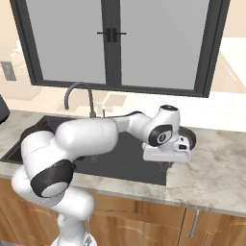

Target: Pick the pan and sponge and place them into the sink. Then turn on the water.

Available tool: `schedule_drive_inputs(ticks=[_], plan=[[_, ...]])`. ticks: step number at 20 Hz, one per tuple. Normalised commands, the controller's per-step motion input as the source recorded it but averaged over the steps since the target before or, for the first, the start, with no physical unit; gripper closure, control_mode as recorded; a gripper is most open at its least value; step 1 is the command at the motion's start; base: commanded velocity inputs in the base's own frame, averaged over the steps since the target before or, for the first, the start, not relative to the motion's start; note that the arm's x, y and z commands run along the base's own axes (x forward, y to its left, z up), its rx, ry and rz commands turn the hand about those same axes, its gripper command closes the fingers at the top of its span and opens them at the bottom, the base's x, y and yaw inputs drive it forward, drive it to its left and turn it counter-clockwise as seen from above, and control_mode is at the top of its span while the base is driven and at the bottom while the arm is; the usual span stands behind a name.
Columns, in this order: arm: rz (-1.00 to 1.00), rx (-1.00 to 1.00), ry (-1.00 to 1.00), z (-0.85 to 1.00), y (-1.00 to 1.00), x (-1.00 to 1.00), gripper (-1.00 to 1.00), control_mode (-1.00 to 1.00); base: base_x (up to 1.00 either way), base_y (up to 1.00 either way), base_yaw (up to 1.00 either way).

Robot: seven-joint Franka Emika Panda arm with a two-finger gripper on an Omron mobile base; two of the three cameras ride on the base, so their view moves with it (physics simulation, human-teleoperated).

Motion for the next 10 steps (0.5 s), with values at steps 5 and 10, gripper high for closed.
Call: schedule_drive_inputs(ticks=[5, 10], plan=[[-0.04, 0.02, 0.08, 0.29, 0.32, -0.22, 1.0, -1.0, 0.0, 0.0, 0.0], [-0.1, 0.04, 0.09, 0.23, 0.21, -0.2, 1.0, -1.0, 0.0, 0.0, 0.0]])
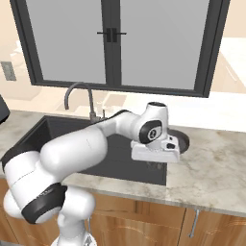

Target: Pick the pan and sponge and place them into the sink. Then turn on the water.

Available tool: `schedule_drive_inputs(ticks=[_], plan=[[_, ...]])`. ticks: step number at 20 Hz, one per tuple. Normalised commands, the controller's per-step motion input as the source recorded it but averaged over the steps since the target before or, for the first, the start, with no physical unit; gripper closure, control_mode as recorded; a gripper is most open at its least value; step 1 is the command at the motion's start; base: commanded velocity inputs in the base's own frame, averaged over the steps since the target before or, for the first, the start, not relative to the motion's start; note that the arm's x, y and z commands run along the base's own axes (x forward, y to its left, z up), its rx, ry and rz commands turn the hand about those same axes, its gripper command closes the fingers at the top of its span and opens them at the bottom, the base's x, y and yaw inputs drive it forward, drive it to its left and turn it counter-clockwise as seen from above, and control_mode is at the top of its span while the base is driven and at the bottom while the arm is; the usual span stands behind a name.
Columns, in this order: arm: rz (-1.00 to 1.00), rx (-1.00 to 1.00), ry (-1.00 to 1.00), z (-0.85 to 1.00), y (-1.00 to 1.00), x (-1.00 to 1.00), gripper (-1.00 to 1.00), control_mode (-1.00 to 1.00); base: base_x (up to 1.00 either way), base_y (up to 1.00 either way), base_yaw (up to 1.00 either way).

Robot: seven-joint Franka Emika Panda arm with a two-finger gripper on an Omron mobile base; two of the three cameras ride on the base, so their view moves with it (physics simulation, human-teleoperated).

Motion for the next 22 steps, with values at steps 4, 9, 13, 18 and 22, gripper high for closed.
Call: schedule_drive_inputs(ticks=[4, 9, 13, 18, 22], plan=[[-0.09, 0.04, 0.08, 0.25, 0.22, -0.17, 1.0, -1.0, 0.0, 0.0, 0.0], [-0.08, 0.02, 0.06, 0.14, 0.34, -0.15, 1.0, -1.0, 0.0, 0.0, 0.0], [-0.05, 0.01, 0.04, 0.02, 0.46, -0.12, 1.0, -1.0, 0.0, 0.0, 0.0], [-0.03, 0.0, 0.01, 0.02, 0.54, -0.11, 1.0, -1.0, 0.0, 0.0, 0.0], [-0.05, 0.0, -0.07, 0.07, 0.5, -0.1, 1.0, -1.0, 0.0, 0.0, 0.0]])
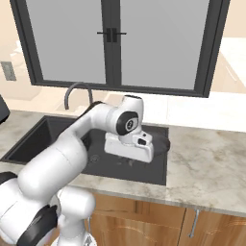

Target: Pick the pan and sponge and place them into the sink. Then turn on the water.

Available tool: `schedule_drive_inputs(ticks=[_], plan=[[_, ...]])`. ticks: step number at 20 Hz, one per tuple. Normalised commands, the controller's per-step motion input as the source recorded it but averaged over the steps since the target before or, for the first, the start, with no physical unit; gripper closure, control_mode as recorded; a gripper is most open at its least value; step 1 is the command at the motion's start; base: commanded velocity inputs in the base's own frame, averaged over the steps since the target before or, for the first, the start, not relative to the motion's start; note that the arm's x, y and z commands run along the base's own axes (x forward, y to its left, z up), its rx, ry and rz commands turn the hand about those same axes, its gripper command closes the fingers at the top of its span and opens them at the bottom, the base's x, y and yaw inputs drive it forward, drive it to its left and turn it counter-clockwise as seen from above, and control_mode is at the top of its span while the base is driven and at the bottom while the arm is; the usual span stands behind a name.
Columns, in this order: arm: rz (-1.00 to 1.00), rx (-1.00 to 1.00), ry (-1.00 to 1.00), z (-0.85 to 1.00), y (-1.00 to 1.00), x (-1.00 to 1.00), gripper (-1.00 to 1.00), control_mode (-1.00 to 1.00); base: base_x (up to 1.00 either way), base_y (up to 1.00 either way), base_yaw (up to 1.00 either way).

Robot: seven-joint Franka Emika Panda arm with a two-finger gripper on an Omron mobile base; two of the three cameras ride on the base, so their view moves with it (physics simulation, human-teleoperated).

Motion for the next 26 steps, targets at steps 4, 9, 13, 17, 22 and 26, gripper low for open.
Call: schedule_drive_inputs(ticks=[4, 9, 13, 17, 22, 26], plan=[[-0.05, 0.0, -0.11, 0.04, 0.52, -0.13, 1.0, -1.0, 0.0, 0.0, 0.0], [-0.04, 0.0, -0.12, 0.05, 0.54, -0.15, 1.0, -1.0, 0.0, 0.0, 0.0], [-0.02, -0.02, -0.13, 0.06, 0.55, -0.13, 1.0, -1.0, 0.0, 0.0, 0.0], [-0.01, -0.07, -0.14, 0.08, 0.52, -0.11, 1.0, -1.0, 0.0, 0.0, 0.0], [-0.05, -0.08, -0.04, 0.33, 0.39, -0.03, 1.0, -1.0, 0.0, 0.0, 0.0], [-0.08, -0.06, 0.02, 0.46, 0.29, -0.01, 1.0, -1.0, 0.0, 0.0, 0.0]])
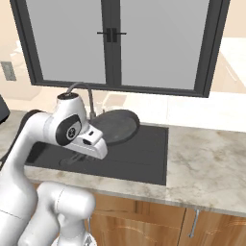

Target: Pick the pan and sponge and place them into the sink. Then turn on the water.

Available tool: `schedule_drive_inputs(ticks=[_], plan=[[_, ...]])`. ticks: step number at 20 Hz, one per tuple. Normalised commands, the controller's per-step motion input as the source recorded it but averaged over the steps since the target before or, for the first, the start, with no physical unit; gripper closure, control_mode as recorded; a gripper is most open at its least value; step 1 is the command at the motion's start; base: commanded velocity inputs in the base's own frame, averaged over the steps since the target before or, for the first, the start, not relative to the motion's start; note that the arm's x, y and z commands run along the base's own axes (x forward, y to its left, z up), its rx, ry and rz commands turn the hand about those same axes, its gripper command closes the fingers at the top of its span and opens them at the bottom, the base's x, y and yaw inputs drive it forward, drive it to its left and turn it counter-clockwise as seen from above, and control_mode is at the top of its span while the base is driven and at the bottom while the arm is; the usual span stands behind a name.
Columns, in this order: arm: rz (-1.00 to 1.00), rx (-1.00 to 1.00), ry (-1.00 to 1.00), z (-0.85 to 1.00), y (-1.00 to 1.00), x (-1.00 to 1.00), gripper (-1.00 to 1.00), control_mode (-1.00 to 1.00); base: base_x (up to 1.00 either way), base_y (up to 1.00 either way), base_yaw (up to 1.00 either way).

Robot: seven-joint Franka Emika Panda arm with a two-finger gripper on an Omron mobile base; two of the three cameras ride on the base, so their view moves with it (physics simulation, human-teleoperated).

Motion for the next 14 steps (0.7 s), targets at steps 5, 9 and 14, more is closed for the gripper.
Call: schedule_drive_inputs(ticks=[5, 9, 14], plan=[[-0.07, -0.05, 0.07, 0.39, 0.28, -0.06, 1.0, -1.0, 0.0, 0.0, 0.0], [-0.08, -0.01, 0.06, 0.19, 0.33, -0.1, 1.0, -1.0, 0.0, 0.0, 0.0], [-0.01, -0.05, -0.01, 0.05, 0.55, -0.05, 1.0, -1.0, 0.0, 0.0, 0.0]])
